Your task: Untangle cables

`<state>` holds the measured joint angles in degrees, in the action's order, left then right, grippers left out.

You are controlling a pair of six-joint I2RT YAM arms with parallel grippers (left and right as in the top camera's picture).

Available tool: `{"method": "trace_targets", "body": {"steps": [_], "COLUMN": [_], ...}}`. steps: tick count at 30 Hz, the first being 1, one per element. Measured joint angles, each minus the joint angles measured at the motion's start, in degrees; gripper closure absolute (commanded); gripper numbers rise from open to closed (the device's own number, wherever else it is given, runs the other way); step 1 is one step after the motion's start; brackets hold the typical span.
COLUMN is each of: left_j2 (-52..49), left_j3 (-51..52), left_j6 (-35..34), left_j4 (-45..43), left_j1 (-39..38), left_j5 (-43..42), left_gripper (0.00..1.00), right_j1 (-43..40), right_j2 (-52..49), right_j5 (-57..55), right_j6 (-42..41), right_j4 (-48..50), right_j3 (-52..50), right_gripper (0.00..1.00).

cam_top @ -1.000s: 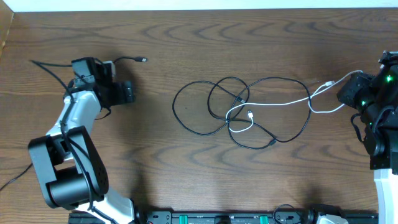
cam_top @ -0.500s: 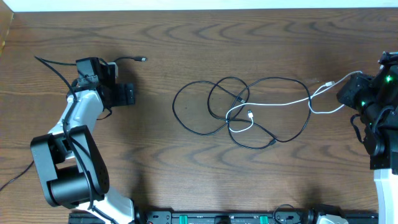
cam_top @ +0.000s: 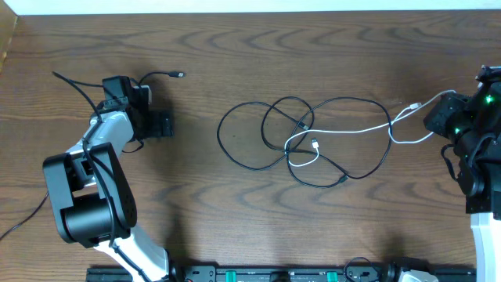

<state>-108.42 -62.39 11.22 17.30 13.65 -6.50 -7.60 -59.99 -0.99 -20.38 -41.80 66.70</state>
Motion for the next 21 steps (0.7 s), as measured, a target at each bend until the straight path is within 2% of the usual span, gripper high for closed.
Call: {"method": "trace_targets", "body": {"steps": [10,21], "left_j2": [-1.36,-5.62], "left_j3": [0.00,-0.92], "left_j6": [0.00,-0.31], "left_j4": [-5.90,-18.86], "left_j1": [0.02,2.75], "left_j5": [1.16,0.68], "left_gripper": [0.03,0.03], "right_j1": [0.00,0.00], "right_j2": [0.00,0.00], "right_j5": [0.00,0.00], "right_j6": [0.00,0.00], "right_j4": [-0.39,-0.63], "right_j3": [0.00,0.00], "right_gripper": [0.99,0.99]}}
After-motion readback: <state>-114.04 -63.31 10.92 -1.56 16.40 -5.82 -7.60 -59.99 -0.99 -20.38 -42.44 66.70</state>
